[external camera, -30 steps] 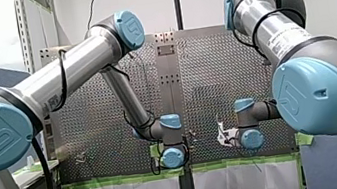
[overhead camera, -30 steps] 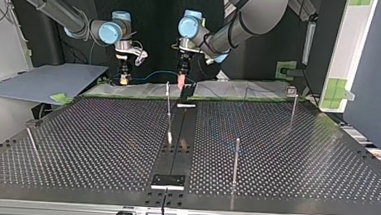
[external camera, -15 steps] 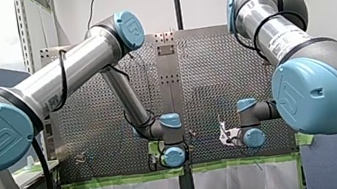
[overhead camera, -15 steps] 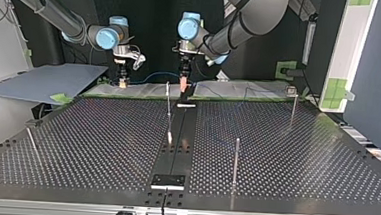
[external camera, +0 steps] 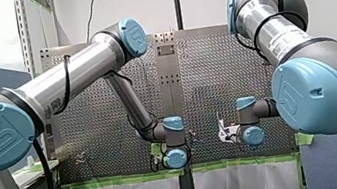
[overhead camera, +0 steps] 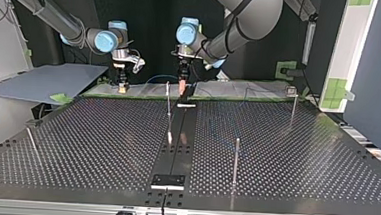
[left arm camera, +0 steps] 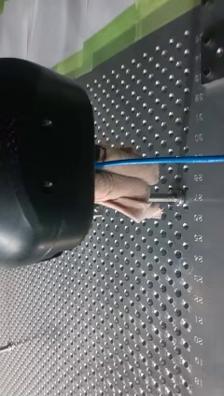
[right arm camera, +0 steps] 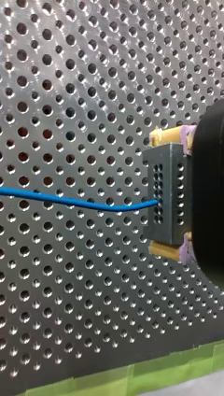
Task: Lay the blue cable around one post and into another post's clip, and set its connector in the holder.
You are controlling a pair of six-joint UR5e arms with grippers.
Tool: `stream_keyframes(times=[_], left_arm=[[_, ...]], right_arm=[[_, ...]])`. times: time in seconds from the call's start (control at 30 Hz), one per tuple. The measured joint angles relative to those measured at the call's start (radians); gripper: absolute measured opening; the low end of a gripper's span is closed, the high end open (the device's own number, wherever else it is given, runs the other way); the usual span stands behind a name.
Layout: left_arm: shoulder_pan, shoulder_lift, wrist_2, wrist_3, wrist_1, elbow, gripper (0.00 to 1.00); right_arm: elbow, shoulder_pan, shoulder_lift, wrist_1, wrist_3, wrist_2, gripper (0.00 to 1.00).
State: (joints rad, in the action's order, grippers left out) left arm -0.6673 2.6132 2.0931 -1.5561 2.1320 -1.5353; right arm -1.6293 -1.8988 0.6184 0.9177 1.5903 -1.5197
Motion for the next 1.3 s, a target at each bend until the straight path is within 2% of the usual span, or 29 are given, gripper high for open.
stream_keyframes(times=[0.27, 0.47, 0.93, 1.17, 1.3], left_arm=[[0.002, 0.004, -0.005, -0.028, 0.011, 0.04, 0.0], [0.005, 0.005, -0.004, -0.031, 0.013, 0.051, 0.0], [0.015, 0.011, 0.052, 0.034, 0.012, 0.069, 0.0], [0.023, 0.012, 0.065, 0.046, 0.014, 0.077, 0.0], [0.032, 0.013, 0.08, 0.05, 0.037, 0.091, 0.0]], right_arm=[[0.016, 0.014, -0.001, -0.004, -0.002, 0.002, 0.0], [0.018, 0.024, -0.002, 0.0, -0.002, 0.002, 0.0], [0.021, 0.031, -0.003, 0.001, -0.023, -0.001, 0.0], [0.024, 0.036, -0.004, 0.002, -0.024, -0.006, 0.0], [0.025, 0.038, -0.004, 0.001, -0.027, -0.016, 0.0]])
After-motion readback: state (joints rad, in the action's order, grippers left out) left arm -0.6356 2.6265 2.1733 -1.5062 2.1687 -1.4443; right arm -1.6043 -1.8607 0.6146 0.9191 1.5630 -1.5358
